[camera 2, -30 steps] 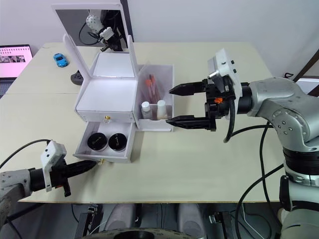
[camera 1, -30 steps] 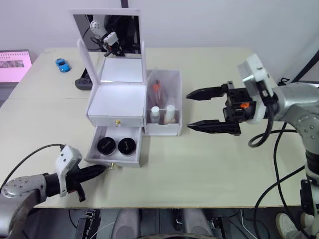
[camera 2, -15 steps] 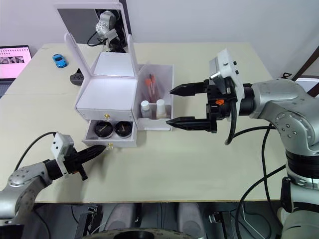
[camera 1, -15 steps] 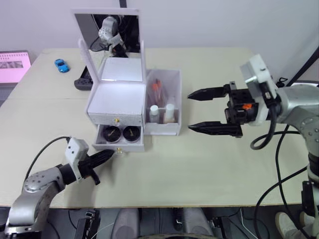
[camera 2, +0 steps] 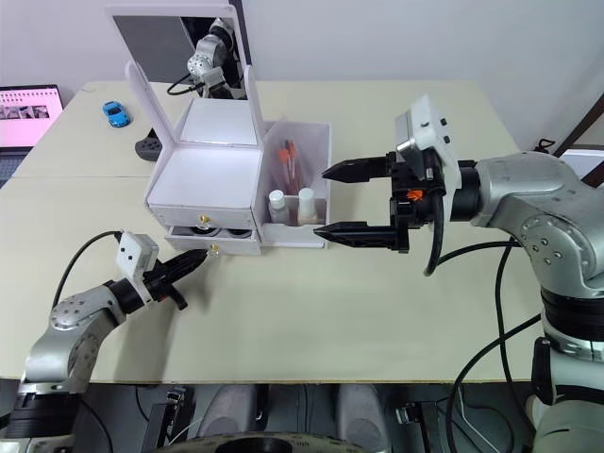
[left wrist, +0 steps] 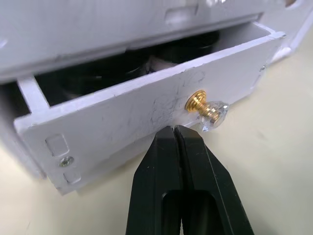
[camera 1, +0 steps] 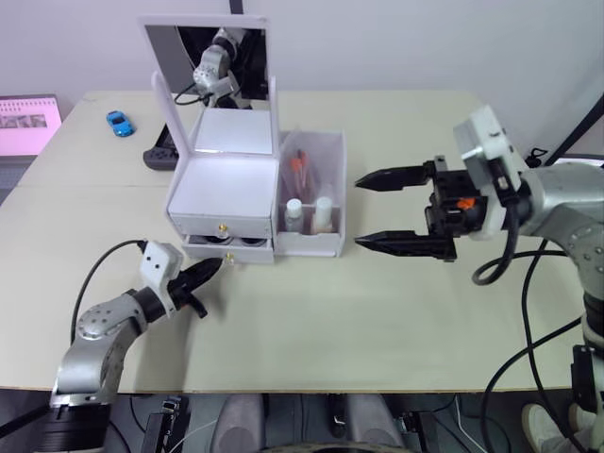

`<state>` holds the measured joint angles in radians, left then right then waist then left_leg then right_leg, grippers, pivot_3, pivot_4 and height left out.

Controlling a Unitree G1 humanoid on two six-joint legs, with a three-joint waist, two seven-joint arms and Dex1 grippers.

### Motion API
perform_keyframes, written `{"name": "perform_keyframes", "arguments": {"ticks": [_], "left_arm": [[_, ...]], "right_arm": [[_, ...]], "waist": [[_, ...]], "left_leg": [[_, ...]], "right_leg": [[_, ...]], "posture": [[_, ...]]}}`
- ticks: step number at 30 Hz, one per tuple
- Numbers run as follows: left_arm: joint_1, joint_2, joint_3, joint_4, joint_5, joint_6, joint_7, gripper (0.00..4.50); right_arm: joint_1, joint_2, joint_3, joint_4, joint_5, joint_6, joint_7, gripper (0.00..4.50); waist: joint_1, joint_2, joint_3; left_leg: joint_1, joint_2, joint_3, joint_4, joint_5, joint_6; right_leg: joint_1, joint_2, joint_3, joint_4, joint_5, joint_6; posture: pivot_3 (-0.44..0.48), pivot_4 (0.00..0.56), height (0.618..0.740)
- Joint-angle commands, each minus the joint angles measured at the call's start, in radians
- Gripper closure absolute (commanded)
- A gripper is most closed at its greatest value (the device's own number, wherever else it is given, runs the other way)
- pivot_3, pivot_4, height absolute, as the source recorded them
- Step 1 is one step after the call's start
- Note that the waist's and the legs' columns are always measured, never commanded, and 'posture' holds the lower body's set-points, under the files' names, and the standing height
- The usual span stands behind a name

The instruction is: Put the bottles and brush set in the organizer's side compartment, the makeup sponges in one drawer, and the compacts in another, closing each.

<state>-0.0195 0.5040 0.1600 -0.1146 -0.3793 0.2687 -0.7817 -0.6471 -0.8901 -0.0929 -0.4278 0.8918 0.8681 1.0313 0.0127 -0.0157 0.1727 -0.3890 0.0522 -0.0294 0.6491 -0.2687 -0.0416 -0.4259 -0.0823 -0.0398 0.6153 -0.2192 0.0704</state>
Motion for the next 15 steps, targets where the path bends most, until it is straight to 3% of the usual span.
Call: {"name": "perform_keyframes", "arguments": {"ticks": [1, 15], "left_arm": [[-0.035, -0.018, -0.034, -0.033, 0.009, 0.000, 0.025, 4.44], [-0.091, 0.003, -0.039, -0.077, 0.039, 0.030, 0.091, 4.44]], "right_arm": [[-0.003, -0.013, -0.040, -0.029, 0.024, -0.002, -0.008, 0.00], [0.022, -0.026, -0.048, -0.038, 0.033, -0.009, -0.012, 0.00]], "waist": [[0.001, 0.000, 0.000], [0.004, 0.000, 0.000]], "left_leg": [[0.000, 0.000, 0.000, 0.000, 0.000, 0.000], [0.000, 0.000, 0.000, 0.003, 0.000, 0.000]], "right_leg": [[0.000, 0.000, 0.000, 0.000, 0.000, 0.000], [0.001, 0.000, 0.001, 0.000, 0.000, 0.001]], "posture": [[0.000, 0.150, 0.730], [0.000, 0.150, 0.730]]}}
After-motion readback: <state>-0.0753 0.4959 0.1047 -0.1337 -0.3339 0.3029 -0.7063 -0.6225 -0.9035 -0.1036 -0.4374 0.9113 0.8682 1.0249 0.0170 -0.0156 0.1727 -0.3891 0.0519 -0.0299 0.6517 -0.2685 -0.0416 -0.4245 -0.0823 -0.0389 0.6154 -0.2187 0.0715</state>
